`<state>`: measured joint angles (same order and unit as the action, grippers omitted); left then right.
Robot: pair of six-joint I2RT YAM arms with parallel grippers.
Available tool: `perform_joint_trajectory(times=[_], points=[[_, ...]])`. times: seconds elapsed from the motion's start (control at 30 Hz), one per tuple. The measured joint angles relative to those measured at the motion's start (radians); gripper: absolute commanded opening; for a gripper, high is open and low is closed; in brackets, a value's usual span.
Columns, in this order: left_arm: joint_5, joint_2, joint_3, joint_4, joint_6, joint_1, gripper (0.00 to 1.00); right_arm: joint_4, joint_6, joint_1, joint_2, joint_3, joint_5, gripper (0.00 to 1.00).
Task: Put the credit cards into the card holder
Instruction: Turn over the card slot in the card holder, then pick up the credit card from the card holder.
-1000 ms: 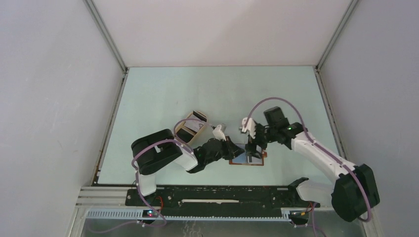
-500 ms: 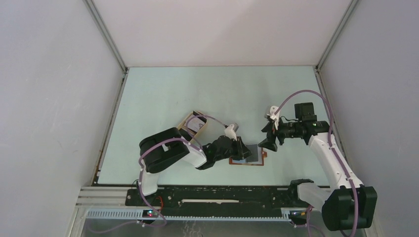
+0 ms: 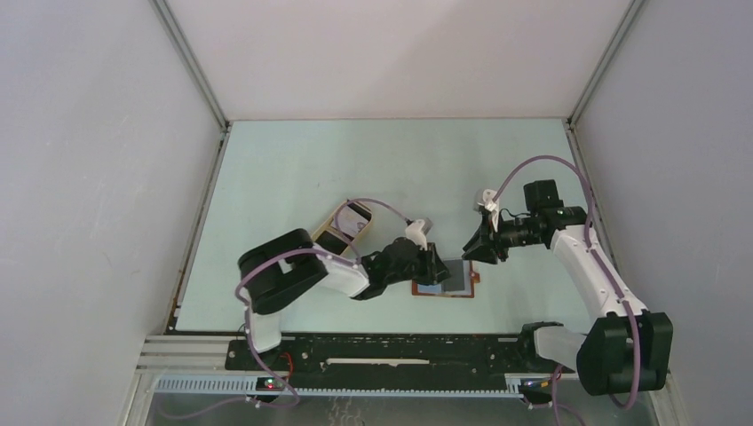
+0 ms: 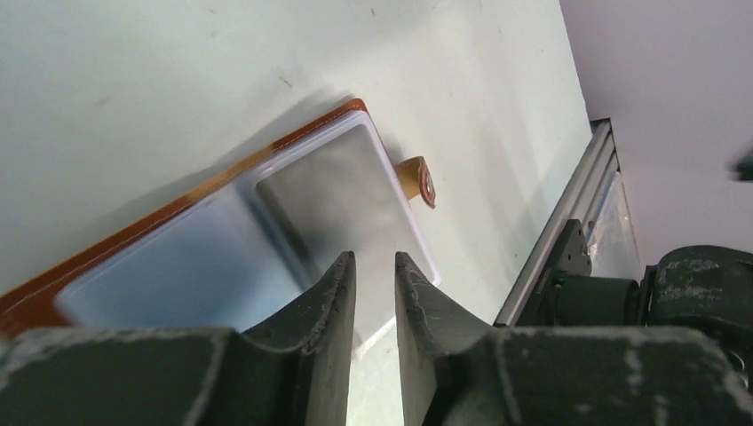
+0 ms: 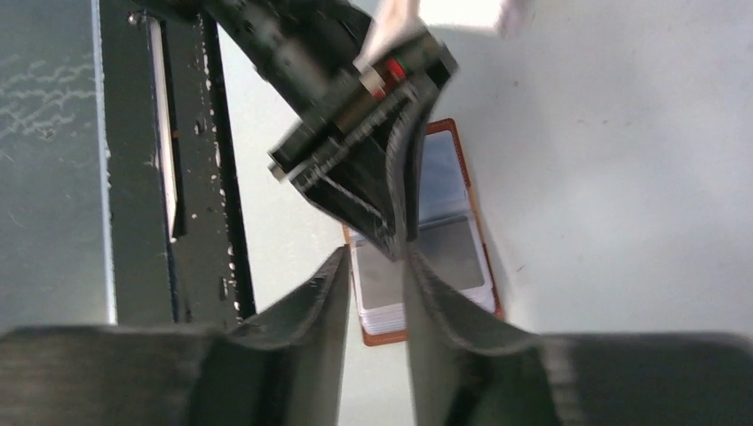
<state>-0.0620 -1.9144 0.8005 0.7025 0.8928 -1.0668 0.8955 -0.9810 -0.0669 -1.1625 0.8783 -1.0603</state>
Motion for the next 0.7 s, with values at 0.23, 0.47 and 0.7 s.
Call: perform_joint_trajectory(times=[0.23, 0.47, 0.7], points=[[0.111, 0.293, -0.156, -0.030, -0.142, 0.004, 0.29, 0.043, -0.107, -0.018, -0.034, 0.000, 0.033, 0.00], [0.243, 0.519, -0.277, -0.039, -0.301, 0.006, 0.36, -0.023, -0.108, -0.171, -0.054, -0.019, 0.190, 0.00], [0.441, 0.803, -0.360, -0.143, -0.420, 0.055, 0.71, -0.111, -0.029, -0.286, -0.108, -0.022, 0.369, 0.08]])
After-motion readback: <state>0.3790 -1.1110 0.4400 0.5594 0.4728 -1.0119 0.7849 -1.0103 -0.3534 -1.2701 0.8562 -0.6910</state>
